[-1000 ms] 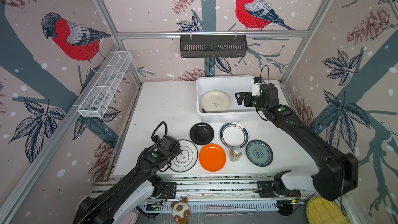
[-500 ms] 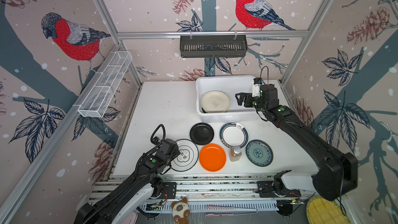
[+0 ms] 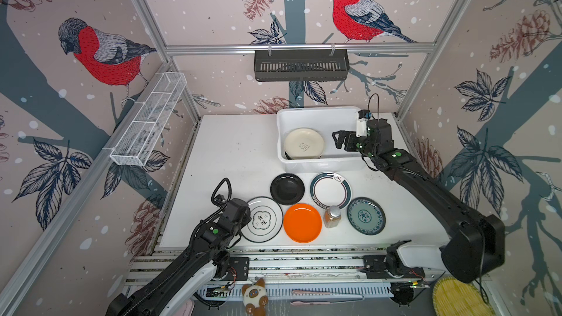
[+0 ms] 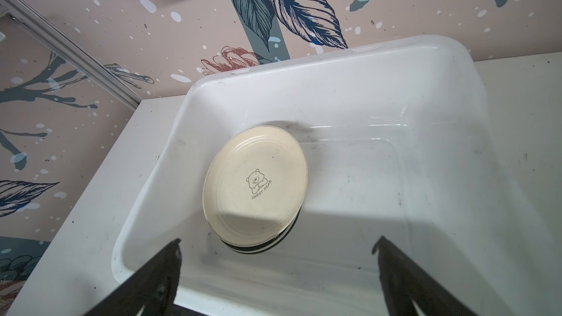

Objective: Place the plates into the plastic bin on the countertop

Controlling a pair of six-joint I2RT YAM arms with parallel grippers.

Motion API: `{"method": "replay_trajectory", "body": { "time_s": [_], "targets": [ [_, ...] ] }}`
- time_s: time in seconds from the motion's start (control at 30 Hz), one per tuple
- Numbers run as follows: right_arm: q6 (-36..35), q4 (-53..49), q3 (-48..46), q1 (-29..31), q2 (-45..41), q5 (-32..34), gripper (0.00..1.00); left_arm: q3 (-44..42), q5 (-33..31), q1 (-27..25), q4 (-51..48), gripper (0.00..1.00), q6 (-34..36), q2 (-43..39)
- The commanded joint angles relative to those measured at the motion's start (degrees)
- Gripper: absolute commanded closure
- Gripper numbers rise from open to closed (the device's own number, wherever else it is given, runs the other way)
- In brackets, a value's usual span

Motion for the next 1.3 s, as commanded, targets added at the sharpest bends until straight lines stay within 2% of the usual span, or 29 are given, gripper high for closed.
{"method": "replay_trajectory", "body": {
  "time_s": [0.0,0.5,0.57,0.77,1.0,1.27],
  "targets": [
    [0.22,1.47,0.04,0.04,0.04,0.16,0.00,-0.19,2.56,0.16,0.42,0.52,0.64,1.54],
    [0.40,1.73,-0.31,0.04,0.22,-0.51,0.00,1.94,0.11,0.16,1.21,0.46,4.24,5.55],
    [0.39,1.78,-0.23,0.04,0.11,-0.59,0.00,3.07,-2.04,0.16,-0.90,0.38,4.55,7.53],
    [0.13,1.74,-0.22,0.04,-0.27,-0.54,0.00,5.16,-3.38,0.16,0.22,0.22,6.25,14.59],
    [-0.25,1.54,0.03,-0.05,-0.67,-0.48,0.00,6.84,-2.89,0.15,2.23,0.11,6.07,21.78],
    [-0.52,1.66,0.13,-0.14,-1.21,-0.34,0.00,9.27,-5.76,0.16,0.01,0.06,3.56,24.88]
  ]
}}
